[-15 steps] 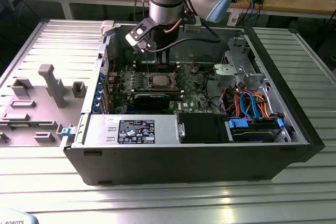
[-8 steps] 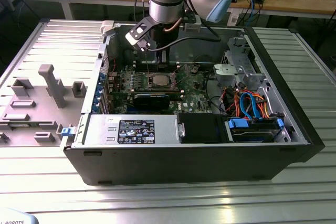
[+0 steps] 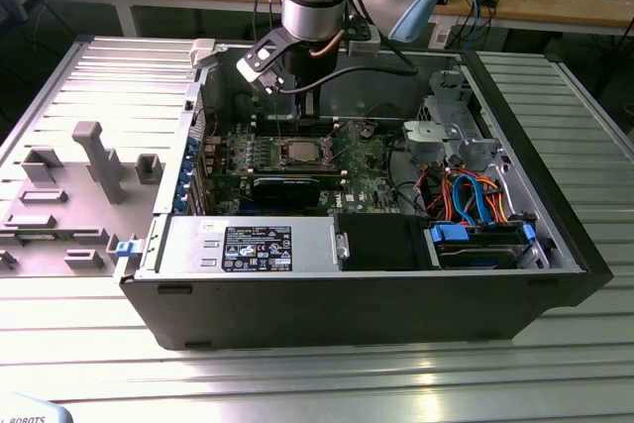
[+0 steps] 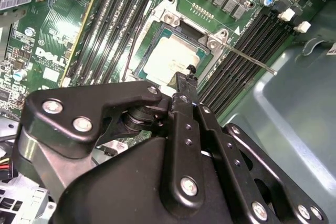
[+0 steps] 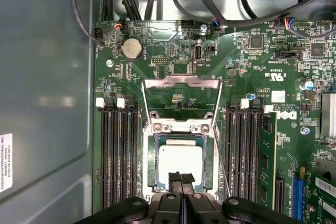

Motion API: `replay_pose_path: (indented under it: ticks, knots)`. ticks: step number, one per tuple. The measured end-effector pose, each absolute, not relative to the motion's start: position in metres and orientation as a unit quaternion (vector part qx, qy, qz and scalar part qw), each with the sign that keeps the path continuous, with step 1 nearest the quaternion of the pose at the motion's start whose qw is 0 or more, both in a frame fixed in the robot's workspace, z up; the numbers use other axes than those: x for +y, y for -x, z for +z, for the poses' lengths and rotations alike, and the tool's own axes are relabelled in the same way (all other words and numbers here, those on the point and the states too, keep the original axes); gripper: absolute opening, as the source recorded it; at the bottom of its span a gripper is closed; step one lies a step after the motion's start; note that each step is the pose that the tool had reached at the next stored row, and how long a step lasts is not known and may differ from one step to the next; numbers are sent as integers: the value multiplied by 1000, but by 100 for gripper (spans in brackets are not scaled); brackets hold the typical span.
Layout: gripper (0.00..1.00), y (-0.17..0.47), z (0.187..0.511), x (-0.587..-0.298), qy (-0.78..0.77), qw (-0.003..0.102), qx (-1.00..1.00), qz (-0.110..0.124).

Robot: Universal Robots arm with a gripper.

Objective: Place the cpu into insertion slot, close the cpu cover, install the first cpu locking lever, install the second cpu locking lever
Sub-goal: 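Close the cpu cover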

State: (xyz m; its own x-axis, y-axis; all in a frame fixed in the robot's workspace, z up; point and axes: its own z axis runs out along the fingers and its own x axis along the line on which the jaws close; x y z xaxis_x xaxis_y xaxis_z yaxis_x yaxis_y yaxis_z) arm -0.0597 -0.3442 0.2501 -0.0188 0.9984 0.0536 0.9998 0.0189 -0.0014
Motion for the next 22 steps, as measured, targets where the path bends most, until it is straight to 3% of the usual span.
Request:
replay_pose_path:
  ticks: [22]
  knots:
    - [11, 60, 257, -344, 700, 20, -713, -18]
